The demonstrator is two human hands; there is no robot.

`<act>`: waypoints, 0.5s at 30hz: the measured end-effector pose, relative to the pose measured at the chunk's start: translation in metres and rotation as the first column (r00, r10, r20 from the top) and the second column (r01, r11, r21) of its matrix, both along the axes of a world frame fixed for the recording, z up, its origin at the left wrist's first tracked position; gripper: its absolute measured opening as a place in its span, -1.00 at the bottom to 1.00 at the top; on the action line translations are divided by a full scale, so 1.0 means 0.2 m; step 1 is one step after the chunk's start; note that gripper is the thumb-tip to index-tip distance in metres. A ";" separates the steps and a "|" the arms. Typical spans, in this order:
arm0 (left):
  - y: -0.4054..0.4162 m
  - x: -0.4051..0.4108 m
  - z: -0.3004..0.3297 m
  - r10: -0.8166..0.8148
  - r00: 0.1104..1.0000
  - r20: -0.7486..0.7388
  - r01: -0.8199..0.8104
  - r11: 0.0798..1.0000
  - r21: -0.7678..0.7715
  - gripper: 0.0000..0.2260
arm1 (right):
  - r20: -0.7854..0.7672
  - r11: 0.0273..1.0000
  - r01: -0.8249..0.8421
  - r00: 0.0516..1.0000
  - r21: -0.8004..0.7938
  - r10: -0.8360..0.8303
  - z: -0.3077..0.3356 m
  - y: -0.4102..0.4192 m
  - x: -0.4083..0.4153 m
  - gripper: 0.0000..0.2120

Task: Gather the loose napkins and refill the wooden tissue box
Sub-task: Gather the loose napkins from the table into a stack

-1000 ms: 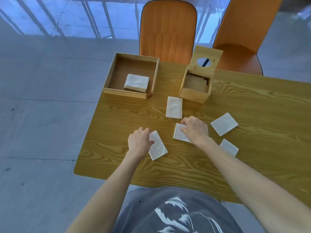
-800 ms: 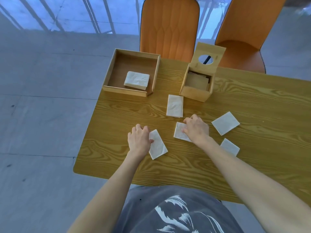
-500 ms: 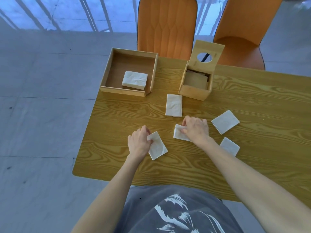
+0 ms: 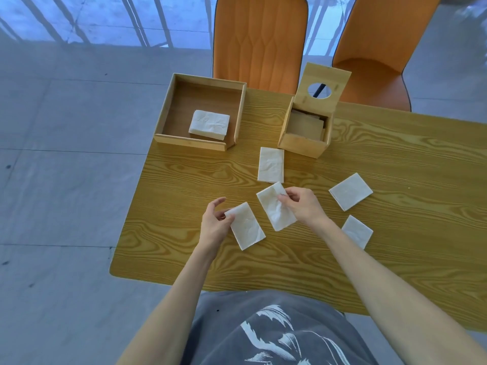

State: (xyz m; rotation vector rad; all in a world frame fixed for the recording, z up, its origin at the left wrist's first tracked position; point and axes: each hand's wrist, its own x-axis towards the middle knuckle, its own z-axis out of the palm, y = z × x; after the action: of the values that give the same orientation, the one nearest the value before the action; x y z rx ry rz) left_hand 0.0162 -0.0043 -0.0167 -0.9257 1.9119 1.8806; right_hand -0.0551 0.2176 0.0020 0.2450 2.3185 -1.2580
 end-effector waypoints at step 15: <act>0.03 0.02 0.01 0.223 0.973 0.067 -0.232 0.916 0.327 -0.65 | 0.161 0.988 0.130 0.980 -0.084 -0.116 -0.17 -0.30 0.20 -0.77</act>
State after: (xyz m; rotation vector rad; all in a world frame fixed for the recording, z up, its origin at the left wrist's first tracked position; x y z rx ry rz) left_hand 0.0192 0.0012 -0.0155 -1.0914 1.4530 2.2194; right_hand -0.0146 0.1574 -0.0327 0.4443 2.1331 -1.3535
